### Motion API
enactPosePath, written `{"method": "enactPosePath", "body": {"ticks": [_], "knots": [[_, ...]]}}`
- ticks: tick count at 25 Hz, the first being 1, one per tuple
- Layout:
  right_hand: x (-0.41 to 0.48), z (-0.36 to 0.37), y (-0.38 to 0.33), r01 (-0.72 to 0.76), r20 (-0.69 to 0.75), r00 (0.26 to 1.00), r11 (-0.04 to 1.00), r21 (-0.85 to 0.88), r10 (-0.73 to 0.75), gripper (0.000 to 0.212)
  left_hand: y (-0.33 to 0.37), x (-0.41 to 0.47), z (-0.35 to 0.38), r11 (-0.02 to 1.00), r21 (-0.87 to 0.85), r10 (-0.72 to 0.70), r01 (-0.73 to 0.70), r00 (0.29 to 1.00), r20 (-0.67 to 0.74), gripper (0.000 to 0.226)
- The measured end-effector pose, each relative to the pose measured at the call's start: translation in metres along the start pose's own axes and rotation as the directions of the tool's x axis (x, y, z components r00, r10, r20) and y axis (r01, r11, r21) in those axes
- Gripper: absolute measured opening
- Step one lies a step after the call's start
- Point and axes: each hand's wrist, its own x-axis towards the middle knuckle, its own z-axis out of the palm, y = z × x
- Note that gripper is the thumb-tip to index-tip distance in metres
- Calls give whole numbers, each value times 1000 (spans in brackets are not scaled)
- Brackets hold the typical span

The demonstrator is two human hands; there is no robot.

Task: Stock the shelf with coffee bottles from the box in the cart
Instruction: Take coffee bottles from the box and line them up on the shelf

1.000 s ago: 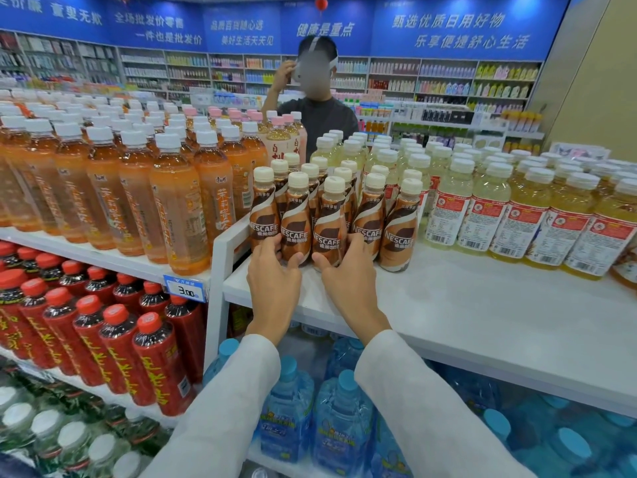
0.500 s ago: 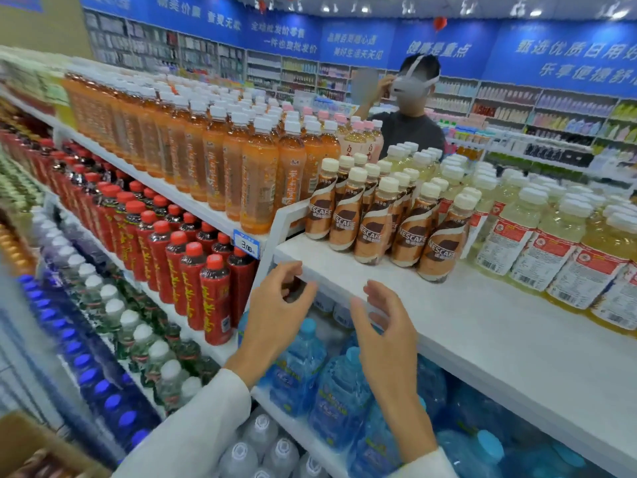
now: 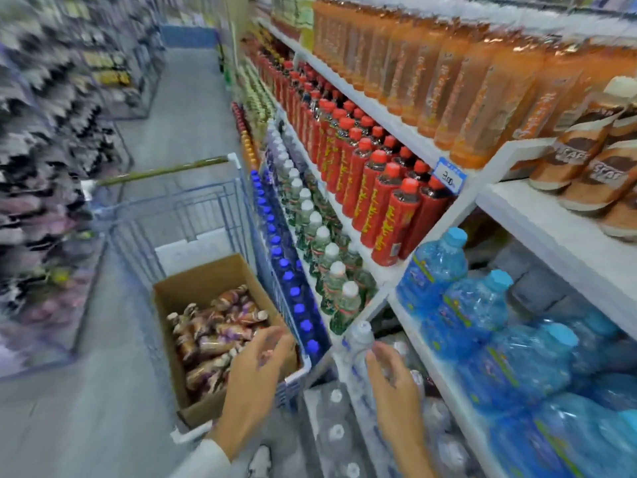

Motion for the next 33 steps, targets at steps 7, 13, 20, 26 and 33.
{"method": "enactPosePath", "body": {"ticks": [7, 13, 20, 26, 33], "knots": [[4, 86, 37, -199, 190, 957, 973, -118, 219, 19, -65, -4, -80, 959, -88, -283, 270, 939, -197, 23], [31, 149, 38, -285, 242, 909, 930, -234, 339, 21, -100, 28, -126, 920, -44, -387, 389, 887, -251, 21], [62, 212, 28, -270, 325, 839, 853, -446, 436, 12, -143, 90, -162, 861, -96, -504, 499, 817, -281, 24], [84, 237, 34, -223, 377, 797, 810, -542, 471, 26, -214, 151, -142, 731, -78, -676, 678, 705, -212, 44], [122, 238, 57, -301, 374, 719, 747, -593, 586, 19, -329, 189, -114, 459, 73, -859, 885, 463, -217, 73]]}}
